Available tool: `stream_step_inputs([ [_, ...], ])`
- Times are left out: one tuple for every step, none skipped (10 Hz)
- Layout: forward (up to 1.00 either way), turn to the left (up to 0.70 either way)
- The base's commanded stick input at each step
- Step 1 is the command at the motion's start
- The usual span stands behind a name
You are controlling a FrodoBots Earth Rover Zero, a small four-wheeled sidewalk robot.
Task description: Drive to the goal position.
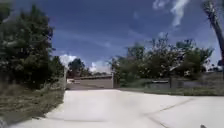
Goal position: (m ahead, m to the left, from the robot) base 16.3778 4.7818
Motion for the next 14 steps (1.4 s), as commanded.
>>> stream_step_inputs([
  [0.85, 0.38],
  [0.85, 0.38],
  [0.85, 0.38],
  [0.85, 0.38],
  [0.85, 0.38],
  [0.85, 0.38],
  [0.85, 0.38],
  [0.85, 0.38],
  [0.85, 0.38],
  [0.85, 0.21],
  [0.85, 0.04],
  [0.85, 0.04],
  [0.85, 0.04],
  [0.85, 0.04],
])
